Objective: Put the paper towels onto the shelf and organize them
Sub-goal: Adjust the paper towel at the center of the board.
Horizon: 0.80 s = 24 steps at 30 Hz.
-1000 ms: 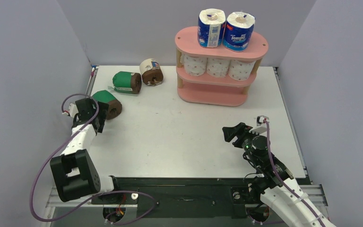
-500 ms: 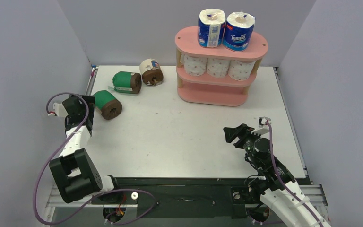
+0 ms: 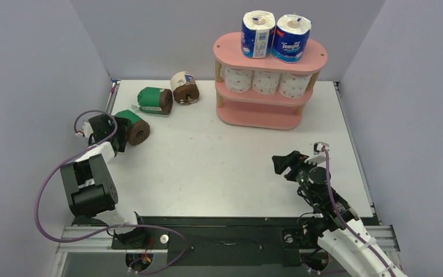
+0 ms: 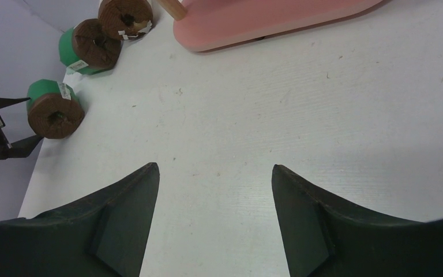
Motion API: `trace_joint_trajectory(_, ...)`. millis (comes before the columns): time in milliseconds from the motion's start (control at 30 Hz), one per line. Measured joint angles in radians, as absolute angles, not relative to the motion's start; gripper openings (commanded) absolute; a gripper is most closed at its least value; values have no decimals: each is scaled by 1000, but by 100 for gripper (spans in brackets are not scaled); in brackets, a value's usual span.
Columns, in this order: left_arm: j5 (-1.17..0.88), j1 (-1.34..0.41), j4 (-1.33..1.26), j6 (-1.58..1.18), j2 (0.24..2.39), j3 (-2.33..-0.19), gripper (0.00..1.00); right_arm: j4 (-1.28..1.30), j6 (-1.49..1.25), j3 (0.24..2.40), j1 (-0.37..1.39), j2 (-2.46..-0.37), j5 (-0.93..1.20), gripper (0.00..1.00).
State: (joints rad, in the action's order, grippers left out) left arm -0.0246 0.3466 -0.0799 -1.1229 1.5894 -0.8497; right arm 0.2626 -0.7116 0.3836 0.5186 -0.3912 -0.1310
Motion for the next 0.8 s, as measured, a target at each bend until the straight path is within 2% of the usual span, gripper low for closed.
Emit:
trace_joint_trajectory(500, -71, 155, -120, -1122, 1601, -833, 97, 251, -719, 375, 519, -425, -130, 66)
trace_joint_trajectory(667, -87, 165, -87, -1114, 1562, -822, 97, 239, -720, 375, 519, -442, -123, 66)
trace_joint_trajectory(800, -74, 234, -33, -1088, 1446, -822, 97, 231, -720, 374, 519, -443, -121, 66)
